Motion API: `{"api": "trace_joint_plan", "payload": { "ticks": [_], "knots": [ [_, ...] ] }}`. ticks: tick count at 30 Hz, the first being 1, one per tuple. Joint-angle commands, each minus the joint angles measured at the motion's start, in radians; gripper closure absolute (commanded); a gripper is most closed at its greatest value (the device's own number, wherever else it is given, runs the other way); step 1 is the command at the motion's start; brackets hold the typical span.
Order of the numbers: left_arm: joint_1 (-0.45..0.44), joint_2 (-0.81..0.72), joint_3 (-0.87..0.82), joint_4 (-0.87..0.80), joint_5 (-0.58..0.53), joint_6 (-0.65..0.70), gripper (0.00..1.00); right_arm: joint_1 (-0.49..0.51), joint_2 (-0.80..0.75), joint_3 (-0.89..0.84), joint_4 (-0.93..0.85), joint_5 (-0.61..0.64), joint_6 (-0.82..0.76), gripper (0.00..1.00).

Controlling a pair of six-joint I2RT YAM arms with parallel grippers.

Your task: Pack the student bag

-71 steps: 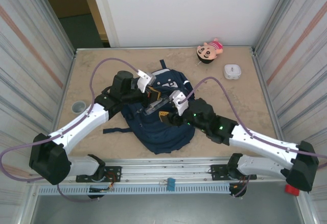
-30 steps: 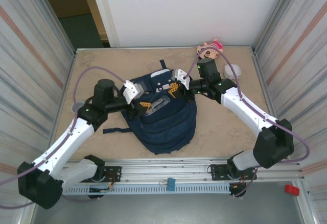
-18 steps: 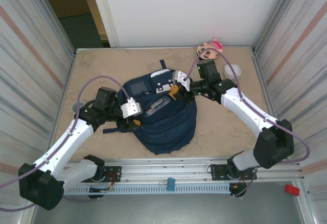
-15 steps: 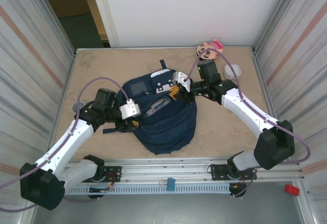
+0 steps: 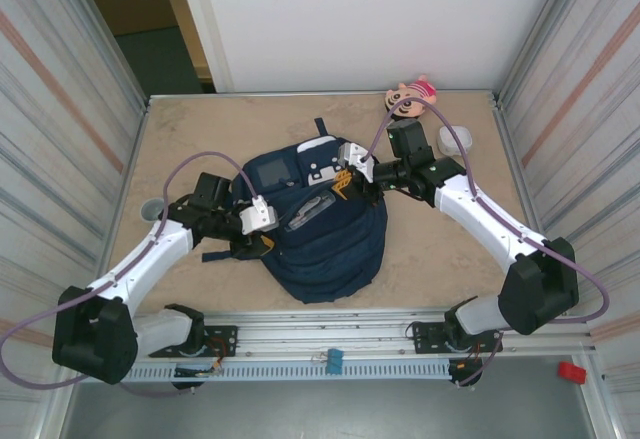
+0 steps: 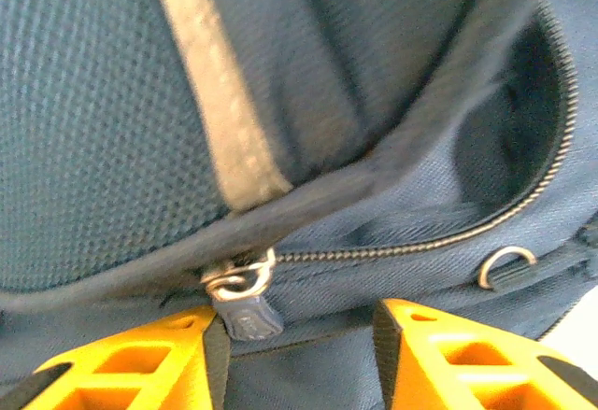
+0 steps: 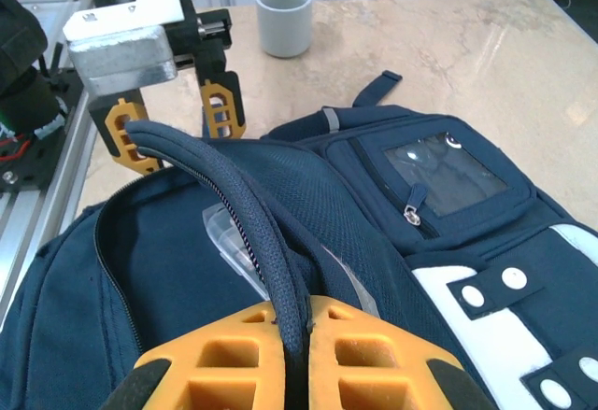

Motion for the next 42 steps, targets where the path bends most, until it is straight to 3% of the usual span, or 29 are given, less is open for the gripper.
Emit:
{"api": "trace_joint_plan", "payload": {
  "ticks": [1,6,10,12,16,21,26,35,42],
  "knots": [
    [0.003,-0.002,0.033,-0.012,0.127,-0.003,0.58,-0.005,-0.042,-0.002,0.022,-0.030,0.014,1.00],
    [0.004,-0.024,0.007,0.041,0.155,-0.052,0.71,-0.005,-0.040,-0.003,0.026,-0.027,0.015,1.00],
    [0.003,-0.029,-0.022,0.089,0.110,-0.082,0.88,-0.005,-0.044,-0.004,0.025,-0.020,0.016,1.00],
    [0.003,-0.033,-0.023,0.098,0.090,-0.106,0.90,-0.005,-0.050,-0.010,0.025,-0.014,0.015,1.00],
    [0.003,-0.047,-0.036,0.141,0.085,-0.163,0.72,-0.005,-0.063,-0.024,0.031,-0.006,0.013,1.00],
    [0.004,-0.038,-0.042,0.144,0.081,-0.190,0.61,-0.005,-0.070,-0.026,0.030,-0.009,0.016,1.00],
    [0.010,-0.030,-0.042,0.158,0.023,-0.226,0.55,-0.005,-0.079,-0.024,0.024,-0.008,0.013,1.00],
    [0.053,-0.025,-0.047,0.238,0.053,-0.294,0.50,-0.004,-0.098,-0.027,0.012,-0.014,0.011,1.00],
    [0.054,-0.019,-0.042,0.209,0.183,-0.262,0.41,-0.006,-0.103,-0.027,0.001,-0.016,0.000,0.99]
  ]
}}
